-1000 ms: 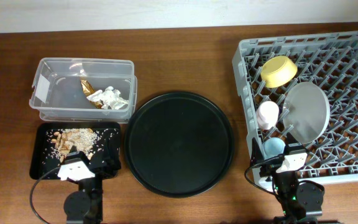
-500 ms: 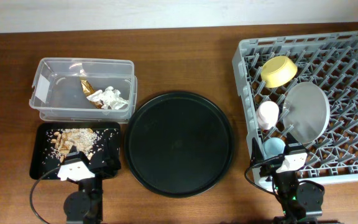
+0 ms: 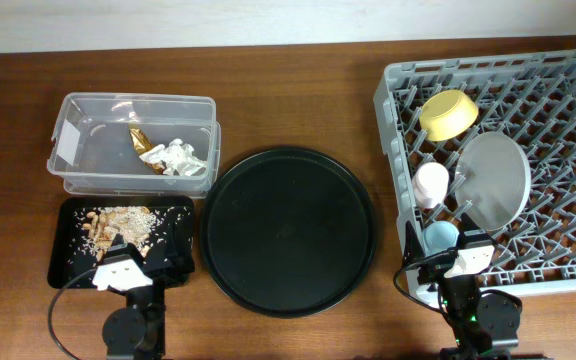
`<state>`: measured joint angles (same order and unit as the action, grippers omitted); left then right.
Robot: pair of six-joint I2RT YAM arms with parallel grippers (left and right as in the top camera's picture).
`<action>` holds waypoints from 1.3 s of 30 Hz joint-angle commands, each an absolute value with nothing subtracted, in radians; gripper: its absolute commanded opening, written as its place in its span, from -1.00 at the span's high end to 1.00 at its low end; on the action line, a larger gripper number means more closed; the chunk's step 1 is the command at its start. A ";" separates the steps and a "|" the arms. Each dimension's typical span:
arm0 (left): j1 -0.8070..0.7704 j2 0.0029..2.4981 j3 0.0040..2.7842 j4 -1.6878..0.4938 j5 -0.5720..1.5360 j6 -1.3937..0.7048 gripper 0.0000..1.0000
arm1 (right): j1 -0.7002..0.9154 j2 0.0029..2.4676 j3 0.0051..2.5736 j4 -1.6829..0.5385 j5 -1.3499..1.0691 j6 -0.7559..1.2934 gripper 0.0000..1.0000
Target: Sort waste into correct bins and load items into the dishwasher rack
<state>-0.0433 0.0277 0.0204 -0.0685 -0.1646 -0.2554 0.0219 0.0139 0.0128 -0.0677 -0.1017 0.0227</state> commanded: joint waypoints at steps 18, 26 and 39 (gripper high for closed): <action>-0.038 0.017 0.009 -0.069 -0.154 -0.261 -0.98 | 0.025 0.004 0.006 -0.069 -0.096 0.024 -0.97; -0.038 0.017 0.009 -0.069 -0.154 -0.261 -0.98 | 0.025 0.004 0.006 -0.069 -0.096 0.024 -0.97; -0.038 0.017 0.009 -0.069 -0.154 -0.261 -0.98 | 0.025 0.004 0.006 -0.069 -0.096 0.024 -0.97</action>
<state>-0.0433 0.0277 0.0204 -0.0685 -0.1646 -0.2554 0.0219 0.0139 0.0128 -0.0677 -0.1017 0.0223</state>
